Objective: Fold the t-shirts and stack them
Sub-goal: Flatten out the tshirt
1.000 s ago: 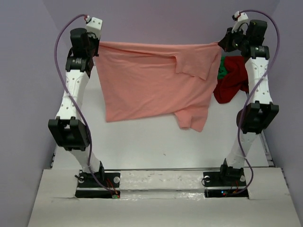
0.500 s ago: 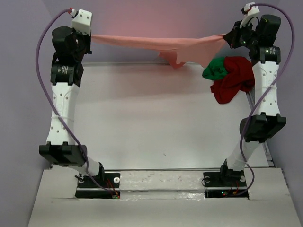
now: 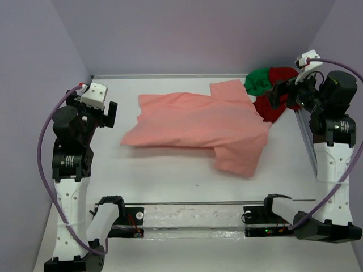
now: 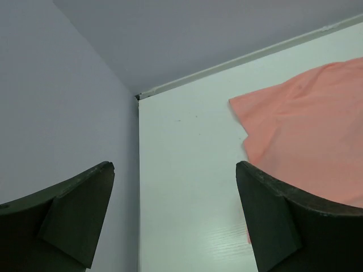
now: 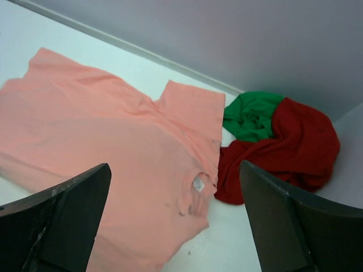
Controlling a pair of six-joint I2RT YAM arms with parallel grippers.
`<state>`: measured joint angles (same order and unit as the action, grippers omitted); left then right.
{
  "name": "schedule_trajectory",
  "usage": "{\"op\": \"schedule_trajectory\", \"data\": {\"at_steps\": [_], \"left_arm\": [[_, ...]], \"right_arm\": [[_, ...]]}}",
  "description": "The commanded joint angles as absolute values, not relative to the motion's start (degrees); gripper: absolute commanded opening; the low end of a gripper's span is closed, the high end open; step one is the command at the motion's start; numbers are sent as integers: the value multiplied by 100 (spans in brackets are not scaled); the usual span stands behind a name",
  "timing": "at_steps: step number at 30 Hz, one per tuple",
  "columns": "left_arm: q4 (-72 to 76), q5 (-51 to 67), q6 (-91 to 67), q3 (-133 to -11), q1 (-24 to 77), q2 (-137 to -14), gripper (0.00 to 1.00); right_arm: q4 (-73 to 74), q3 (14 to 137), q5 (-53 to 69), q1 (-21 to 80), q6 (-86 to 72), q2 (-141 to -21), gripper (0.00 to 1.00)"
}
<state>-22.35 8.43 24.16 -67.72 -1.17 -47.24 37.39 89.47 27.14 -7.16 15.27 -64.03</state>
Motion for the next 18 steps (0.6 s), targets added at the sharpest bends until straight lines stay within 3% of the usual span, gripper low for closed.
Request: {"op": "schedule_trajectory", "data": {"at_steps": [1, 7, 14, 18], "left_arm": [[-2171, 1132, 2531, -6758, -220, -4886, 99], [-2065, 1239, 2470, -7031, -211, -5273, 99], [-2084, 2695, 1979, -6761, -176, -6537, 99], [-1837, 2866, 1995, -6600, -27, -7092, 99]], "right_arm": [[3990, 8386, 2119, -747, 1670, -6565, 100], [3946, 8402, 1907, -747, 1643, -7065, 100], [4210, 8464, 3180, -747, 1485, -8251, 100], [4376, 8639, 3340, -747, 1635, -9051, 100]]}}
